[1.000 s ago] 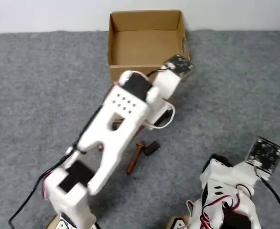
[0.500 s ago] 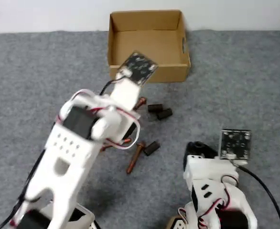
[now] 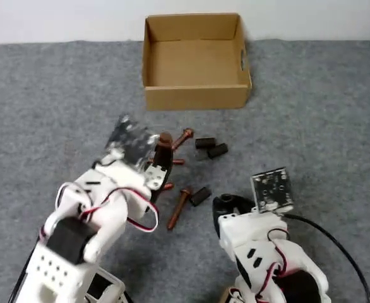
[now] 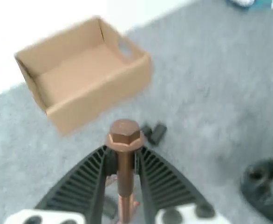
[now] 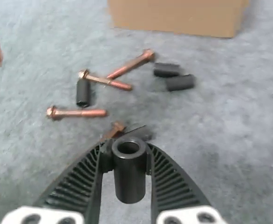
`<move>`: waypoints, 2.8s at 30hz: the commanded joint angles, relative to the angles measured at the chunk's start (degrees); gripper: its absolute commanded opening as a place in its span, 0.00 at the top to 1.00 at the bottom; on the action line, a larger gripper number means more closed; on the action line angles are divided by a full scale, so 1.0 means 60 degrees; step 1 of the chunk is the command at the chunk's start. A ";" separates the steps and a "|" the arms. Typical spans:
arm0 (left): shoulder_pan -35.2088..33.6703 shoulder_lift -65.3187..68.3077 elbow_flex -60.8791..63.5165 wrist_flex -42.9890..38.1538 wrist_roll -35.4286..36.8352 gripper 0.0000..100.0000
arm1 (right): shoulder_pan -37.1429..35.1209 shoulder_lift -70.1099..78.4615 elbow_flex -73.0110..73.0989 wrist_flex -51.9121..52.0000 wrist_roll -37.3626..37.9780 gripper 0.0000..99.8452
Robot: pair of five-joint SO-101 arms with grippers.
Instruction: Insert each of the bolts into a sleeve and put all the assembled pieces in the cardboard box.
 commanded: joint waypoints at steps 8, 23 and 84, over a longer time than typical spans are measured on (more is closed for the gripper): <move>0.0029 -0.0967 0.0037 -0.1729 0.2842 1.00 | -0.2234 0.0037 0.0396 -0.1912 -0.0044 0.99; 0.1143 -0.0982 0.0462 -0.2022 0.4352 1.00 | -0.2557 0.0022 0.0469 -0.2542 -0.0029 0.99; 0.1700 -0.0982 0.0315 -0.0659 0.4908 1.00 | -0.2484 0.0007 0.0513 -0.3201 0.0821 0.99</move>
